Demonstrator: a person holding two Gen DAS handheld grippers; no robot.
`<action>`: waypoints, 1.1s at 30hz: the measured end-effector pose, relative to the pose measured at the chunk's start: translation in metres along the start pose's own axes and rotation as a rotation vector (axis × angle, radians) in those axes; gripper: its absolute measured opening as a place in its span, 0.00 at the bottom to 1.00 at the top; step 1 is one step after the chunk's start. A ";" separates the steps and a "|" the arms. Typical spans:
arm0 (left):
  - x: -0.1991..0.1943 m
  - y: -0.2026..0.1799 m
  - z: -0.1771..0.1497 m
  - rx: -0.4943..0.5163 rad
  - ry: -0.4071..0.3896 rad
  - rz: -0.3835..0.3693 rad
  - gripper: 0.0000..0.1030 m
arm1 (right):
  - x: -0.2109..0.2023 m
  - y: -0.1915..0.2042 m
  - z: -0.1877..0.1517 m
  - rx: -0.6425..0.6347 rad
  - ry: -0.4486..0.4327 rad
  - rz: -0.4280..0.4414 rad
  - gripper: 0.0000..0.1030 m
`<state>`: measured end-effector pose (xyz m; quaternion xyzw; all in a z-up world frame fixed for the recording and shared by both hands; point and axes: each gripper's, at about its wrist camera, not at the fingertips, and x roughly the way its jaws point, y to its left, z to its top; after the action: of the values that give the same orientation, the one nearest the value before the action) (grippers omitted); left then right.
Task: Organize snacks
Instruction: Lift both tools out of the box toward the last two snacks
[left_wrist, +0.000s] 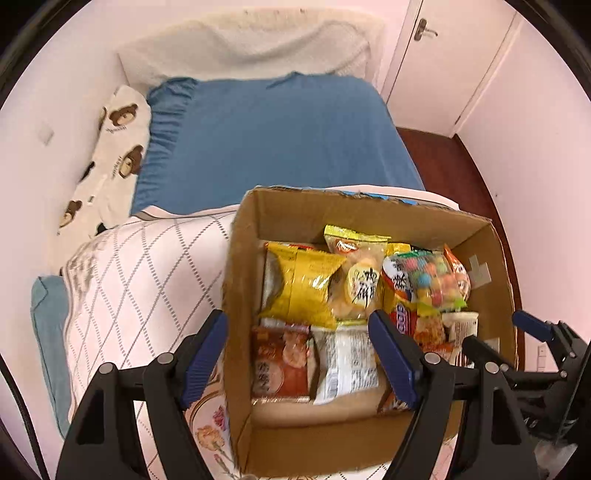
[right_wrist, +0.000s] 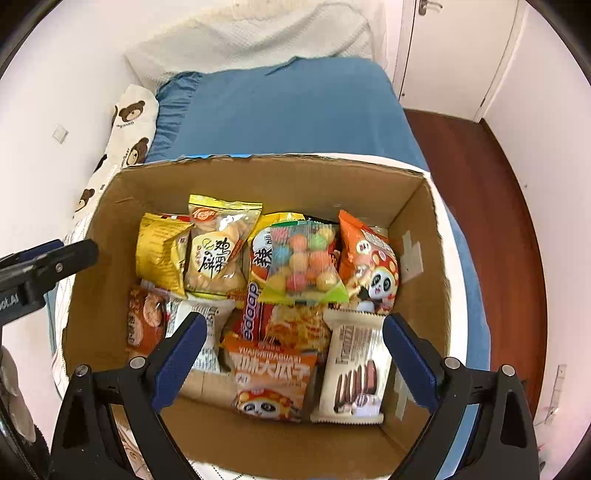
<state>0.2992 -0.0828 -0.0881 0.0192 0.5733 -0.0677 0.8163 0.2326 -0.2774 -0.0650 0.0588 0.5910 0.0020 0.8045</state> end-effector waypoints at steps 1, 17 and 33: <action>-0.005 0.000 -0.007 0.001 -0.010 -0.002 0.75 | -0.004 0.000 -0.004 0.001 -0.009 0.002 0.95; -0.083 -0.024 -0.094 0.031 -0.223 0.019 0.75 | -0.106 -0.001 -0.090 -0.027 -0.213 -0.025 0.95; -0.121 -0.050 -0.163 0.028 -0.287 -0.002 0.75 | -0.167 -0.018 -0.166 0.013 -0.352 0.017 0.95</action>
<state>0.1003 -0.1034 -0.0276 0.0201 0.4496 -0.0786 0.8895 0.0237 -0.2917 0.0430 0.0684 0.4404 -0.0051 0.8952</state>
